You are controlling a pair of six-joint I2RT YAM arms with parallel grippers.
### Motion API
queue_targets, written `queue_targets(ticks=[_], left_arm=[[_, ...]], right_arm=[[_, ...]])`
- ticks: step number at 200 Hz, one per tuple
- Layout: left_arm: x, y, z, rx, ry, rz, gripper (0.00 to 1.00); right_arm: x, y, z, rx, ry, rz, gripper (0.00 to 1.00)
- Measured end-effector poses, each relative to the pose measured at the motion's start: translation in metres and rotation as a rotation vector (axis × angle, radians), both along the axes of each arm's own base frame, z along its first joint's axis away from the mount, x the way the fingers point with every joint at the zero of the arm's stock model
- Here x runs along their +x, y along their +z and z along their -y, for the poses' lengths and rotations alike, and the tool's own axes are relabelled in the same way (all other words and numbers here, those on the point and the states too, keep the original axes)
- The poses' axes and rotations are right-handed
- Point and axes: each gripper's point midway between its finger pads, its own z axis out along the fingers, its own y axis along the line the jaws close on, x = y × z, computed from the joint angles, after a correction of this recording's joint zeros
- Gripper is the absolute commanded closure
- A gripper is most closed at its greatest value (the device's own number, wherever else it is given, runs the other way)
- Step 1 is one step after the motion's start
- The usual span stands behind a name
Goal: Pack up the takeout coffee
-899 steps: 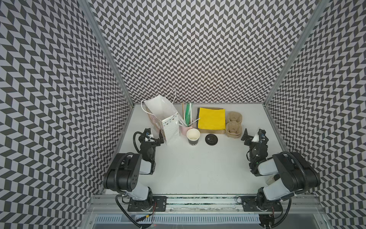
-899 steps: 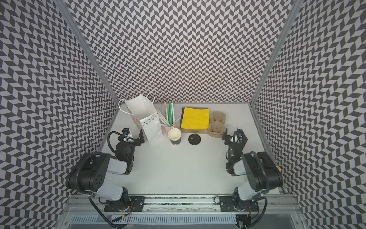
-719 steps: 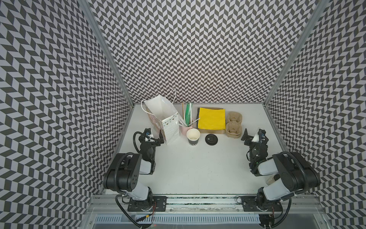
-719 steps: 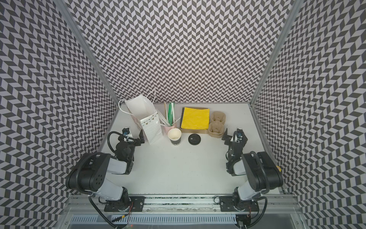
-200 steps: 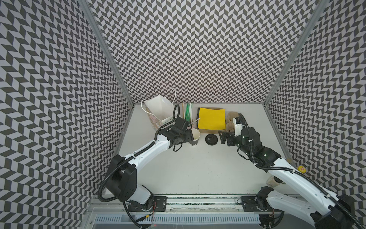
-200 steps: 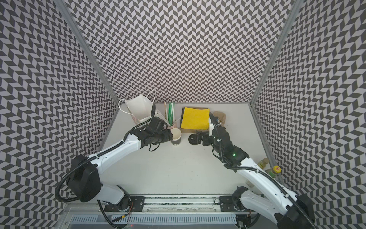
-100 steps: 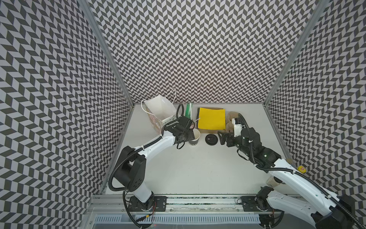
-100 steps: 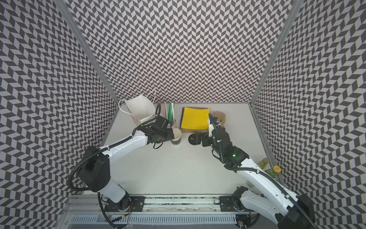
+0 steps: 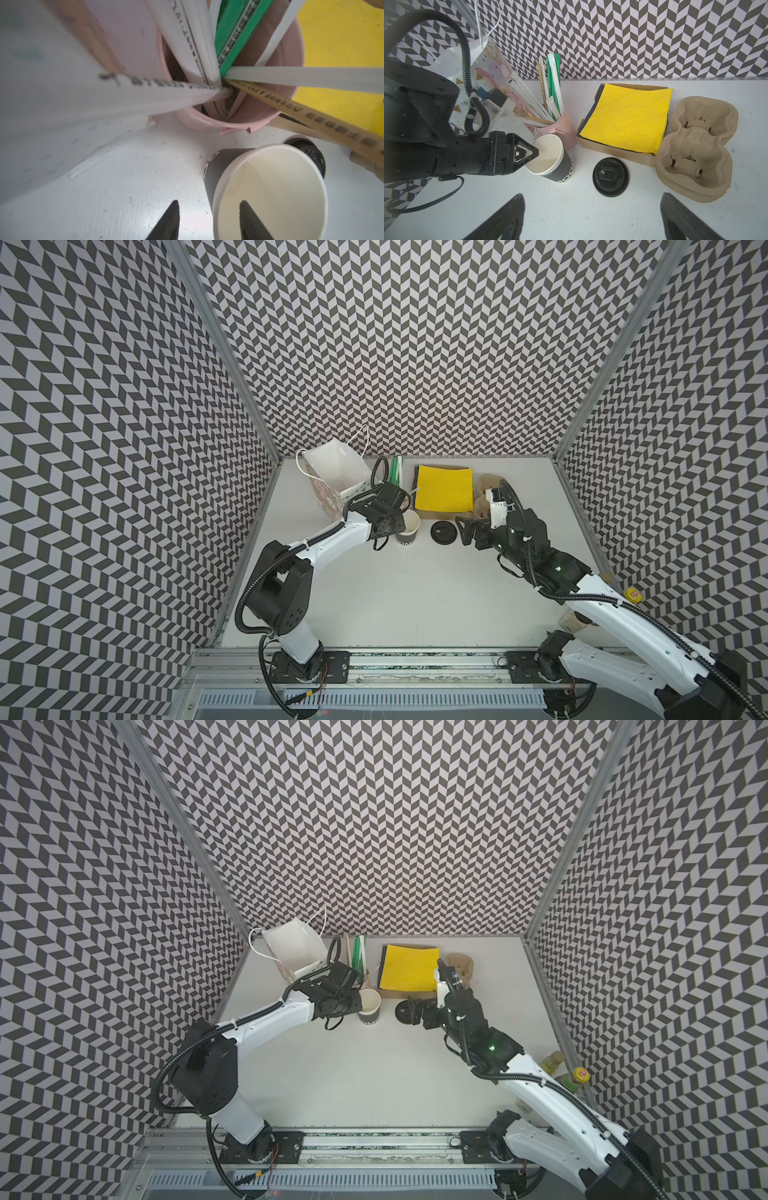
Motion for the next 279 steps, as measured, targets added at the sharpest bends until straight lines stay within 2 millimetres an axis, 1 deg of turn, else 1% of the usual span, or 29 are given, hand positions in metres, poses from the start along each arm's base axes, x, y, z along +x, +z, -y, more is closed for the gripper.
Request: queue_targets(ticks=[12, 35, 50, 83, 92, 106, 116, 133, 163, 182, 209, 224, 232, 251, 265, 279], left_arm=[[0.000, -0.003, 0.000, 0.007, -0.003, -0.004, 0.60], [0.000, -0.006, -0.001, 0.018, -0.009, -0.009, 0.67], [0.001, -0.006, -0.002, 0.022, -0.008, -0.006, 0.69], [0.002, -0.006, -0.004, 0.030, -0.007, -0.003, 0.81], [0.003, -0.006, -0.005, 0.033, -0.009, -0.002, 0.82], [0.003, -0.006, -0.005, 0.036, -0.011, -0.002, 0.88], [0.003, -0.006, -0.005, 0.040, -0.014, -0.001, 0.89], [0.003, -0.006, -0.005, 0.042, -0.017, -0.001, 1.00], [0.002, -0.004, -0.004, 0.047, -0.030, -0.002, 1.00], [-0.001, -0.001, -0.003, 0.052, -0.045, -0.003, 1.00], [-0.019, 0.013, 0.007, 0.045, -0.103, 0.010, 1.00], [-0.036, 0.021, 0.011, 0.032, -0.142, 0.018, 1.00], [-0.048, 0.023, 0.011, 0.025, -0.162, 0.020, 1.00], [-0.077, 0.020, 0.004, 0.018, -0.198, 0.001, 1.00], [-0.091, 0.013, -0.001, 0.022, -0.213, -0.018, 1.00], [-0.102, 0.006, -0.003, 0.031, -0.226, -0.037, 1.00]], right_arm=[[0.000, -0.001, -0.001, -0.003, 0.005, -0.001, 0.01], [0.000, -0.004, -0.003, -0.009, 0.011, -0.008, 0.01], [-0.001, -0.006, -0.006, -0.013, 0.020, -0.015, 0.01], [-0.002, -0.009, -0.010, -0.021, 0.032, -0.021, 0.01], [-0.003, -0.009, -0.011, -0.021, 0.034, -0.020, 0.01], [-0.003, -0.009, -0.011, -0.022, 0.037, -0.020, 0.01], [-0.004, -0.009, -0.012, -0.024, 0.040, -0.019, 0.01], [-0.004, -0.011, -0.013, -0.029, 0.043, -0.023, 0.01], [-0.001, -0.019, -0.015, -0.046, 0.042, -0.042, 0.01], [-0.001, -0.029, -0.016, -0.071, 0.039, -0.067, 0.01], [0.002, -0.051, -0.017, -0.122, 0.037, -0.131, 0.00], [0.003, -0.064, -0.019, -0.150, 0.038, -0.170, 0.00], [0.004, -0.071, -0.020, -0.168, 0.039, -0.196, 0.00], [0.007, -0.085, -0.024, -0.198, 0.039, -0.248, 0.01], [0.010, -0.093, -0.028, -0.212, 0.044, -0.281, 0.01], [0.013, -0.100, -0.033, -0.225, 0.051, -0.311, 0.01]])
